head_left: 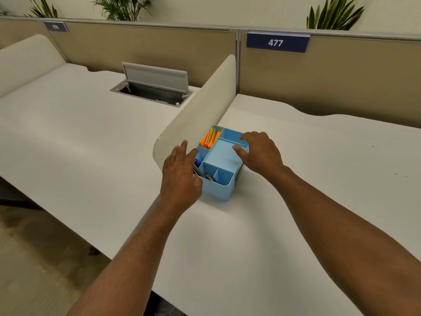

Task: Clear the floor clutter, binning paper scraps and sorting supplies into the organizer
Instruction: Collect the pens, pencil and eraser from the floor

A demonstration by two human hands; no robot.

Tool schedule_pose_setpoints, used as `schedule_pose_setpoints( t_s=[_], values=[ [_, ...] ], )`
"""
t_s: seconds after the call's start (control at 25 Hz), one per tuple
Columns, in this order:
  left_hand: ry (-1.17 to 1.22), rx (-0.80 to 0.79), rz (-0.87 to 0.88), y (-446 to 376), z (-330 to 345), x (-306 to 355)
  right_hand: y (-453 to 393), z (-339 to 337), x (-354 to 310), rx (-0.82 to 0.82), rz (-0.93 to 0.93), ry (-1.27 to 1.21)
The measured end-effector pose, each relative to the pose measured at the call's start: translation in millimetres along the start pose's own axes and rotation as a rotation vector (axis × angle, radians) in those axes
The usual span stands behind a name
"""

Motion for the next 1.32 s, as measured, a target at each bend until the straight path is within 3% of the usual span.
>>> schedule_pose_setpoints(
  t_s=[0.24,0.44,0.76,1.04,1.32],
  values=[
    [-0.077,0.091,0.105,34,-5,7,70,14,-6,0.045,0.041,-0.021],
    [-0.035,0.038,0.185,82,-3,11,139,13,-29,0.077,0.053,0.066],
    [-0.043,-0.006,0.364,192,-2,3,296,0,-80,0.257,0.134,0.235],
    [0.003,-0.082,0.593,308,-2,19,455,-8,-100,0.3,0.365,0.292],
    [0.071,-0.114,0.884,413,-9,89,606,-40,-90,0.389,0.591,0.367]
  ],
)
Point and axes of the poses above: each hand's wrist, its own y-axis away from the middle knuckle, its own z-axis out of the palm, x = y × z, the point moved 9 cm from there along -y, towards the middle knuckle, and after that the axes turned 14 degrees about -y, right-handed, at the moved point
